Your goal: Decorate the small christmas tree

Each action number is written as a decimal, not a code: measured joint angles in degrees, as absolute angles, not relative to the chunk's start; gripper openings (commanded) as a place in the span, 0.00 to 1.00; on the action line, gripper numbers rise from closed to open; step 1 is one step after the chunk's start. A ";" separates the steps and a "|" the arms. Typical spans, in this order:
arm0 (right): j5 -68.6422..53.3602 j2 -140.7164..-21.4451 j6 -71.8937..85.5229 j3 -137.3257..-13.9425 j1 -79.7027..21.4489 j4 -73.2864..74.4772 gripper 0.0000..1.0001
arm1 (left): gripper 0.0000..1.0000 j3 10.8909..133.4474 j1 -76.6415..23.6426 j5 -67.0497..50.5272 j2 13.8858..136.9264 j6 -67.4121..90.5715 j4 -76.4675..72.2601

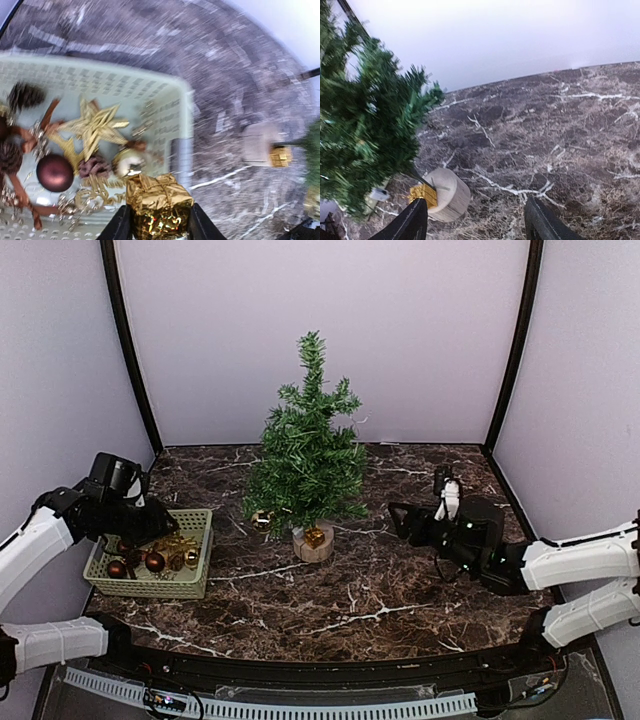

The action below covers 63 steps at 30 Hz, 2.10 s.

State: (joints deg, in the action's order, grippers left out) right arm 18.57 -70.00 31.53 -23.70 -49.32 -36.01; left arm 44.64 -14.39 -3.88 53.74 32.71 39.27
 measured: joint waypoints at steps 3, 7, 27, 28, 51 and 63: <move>18.37 -64.42 31.11 -24.14 -49.32 -34.76 0.67 | 0.38 45.39 -14.39 -7.46 48.31 31.35 36.84; 16.21 -58.76 30.37 -25.34 -49.32 -33.10 0.68 | 0.38 45.39 -14.39 -14.17 45.69 29.30 33.30; 13.89 -61.32 23.99 -34.61 -60.86 -26.20 0.71 | 0.39 44.93 -14.39 -14.37 40.34 26.63 33.06; 14.24 -62.46 23.20 -36.25 -62.19 -26.15 0.72 | 0.39 44.93 -14.39 -14.39 39.94 26.68 33.23; 0.36 -104.07 11.68 -79.75 -75.37 -23.88 0.86 | 0.39 49.25 -14.39 -30.30 36.29 20.91 33.91; -10.13 -109.58 17.74 -80.44 -71.77 -27.42 0.87 | 0.39 51.09 -14.39 -45.56 35.55 16.47 34.54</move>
